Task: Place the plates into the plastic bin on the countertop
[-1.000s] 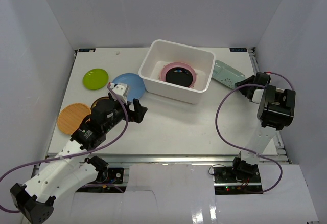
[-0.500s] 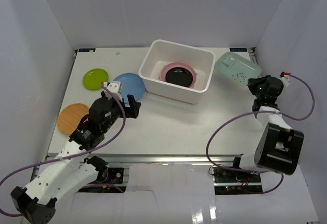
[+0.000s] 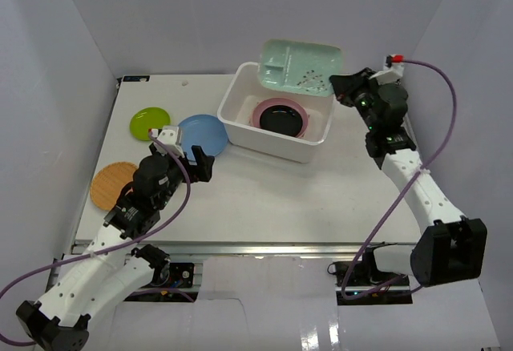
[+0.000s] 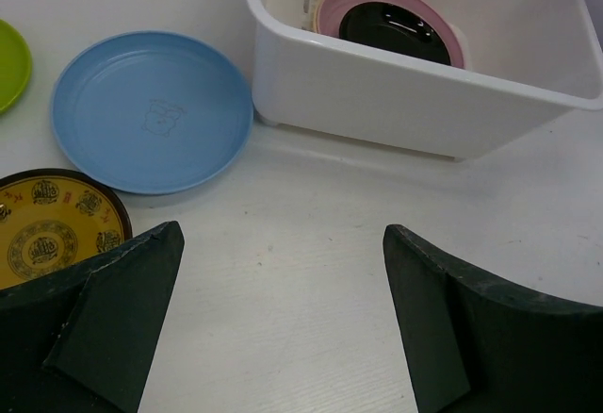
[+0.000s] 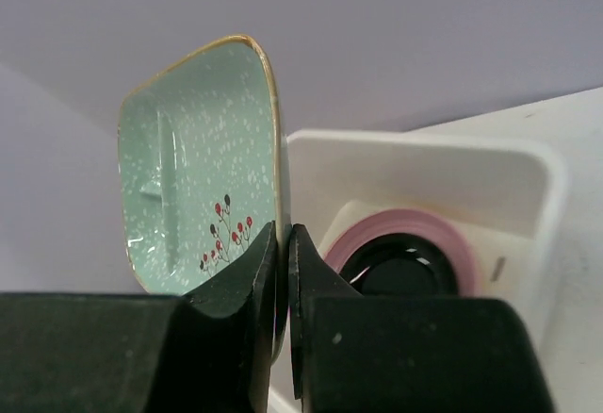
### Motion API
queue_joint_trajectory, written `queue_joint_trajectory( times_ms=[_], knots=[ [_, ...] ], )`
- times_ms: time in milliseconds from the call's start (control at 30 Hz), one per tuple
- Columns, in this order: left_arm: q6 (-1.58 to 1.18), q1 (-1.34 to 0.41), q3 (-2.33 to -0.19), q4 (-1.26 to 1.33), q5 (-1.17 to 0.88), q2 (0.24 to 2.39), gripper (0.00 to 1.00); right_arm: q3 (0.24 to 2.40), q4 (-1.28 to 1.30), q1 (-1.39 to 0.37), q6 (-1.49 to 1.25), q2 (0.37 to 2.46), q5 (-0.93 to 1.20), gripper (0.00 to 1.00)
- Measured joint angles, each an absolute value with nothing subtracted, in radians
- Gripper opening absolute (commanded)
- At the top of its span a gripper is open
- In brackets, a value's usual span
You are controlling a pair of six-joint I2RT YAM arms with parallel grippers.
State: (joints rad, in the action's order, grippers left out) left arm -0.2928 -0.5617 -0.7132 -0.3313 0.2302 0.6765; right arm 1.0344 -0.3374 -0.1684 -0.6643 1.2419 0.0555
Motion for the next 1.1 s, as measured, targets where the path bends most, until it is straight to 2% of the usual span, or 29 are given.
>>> queue_joint_trajectory(
  times_ms=[167,533,633,667,733,767,900,1100],
  knots=[
    [-0.299,-0.555,-0.713,-0.336,0.237,0.659,0.98,1.130,-0.281,-0.340,-0.644,1.401,-0.015,0.08],
    [-0.315,-0.545,-0.713,-0.337,0.242,0.633,0.98,1.151,-0.200,-0.446,-0.643,1.679,-0.249,0.08],
    [-0.316,-0.544,-0.713,-0.337,0.240,0.633,0.98,1.157,-0.182,-0.467,-0.661,1.727,-0.267,0.22],
    [-0.316,-0.543,-0.713,-0.337,0.239,0.634,0.98,1.162,-0.184,-0.476,-0.662,1.736,-0.272,0.35],
    [-0.316,-0.538,-0.713,-0.337,0.233,0.635,0.98,1.163,-0.195,-0.489,-0.667,1.736,-0.292,0.50],
    [-0.317,-0.535,-0.713,-0.337,0.230,0.636,0.98,1.163,-0.202,-0.495,-0.662,1.734,-0.303,0.63],
    [-0.320,-0.529,-0.714,-0.337,0.225,0.638,0.98,1.163,-0.220,-0.500,-0.647,1.730,-0.342,0.82],
    [-0.323,-0.522,-0.713,-0.337,0.228,0.638,0.98,1.169,-0.208,-0.504,-0.574,1.687,-0.394,0.87]
  ],
)
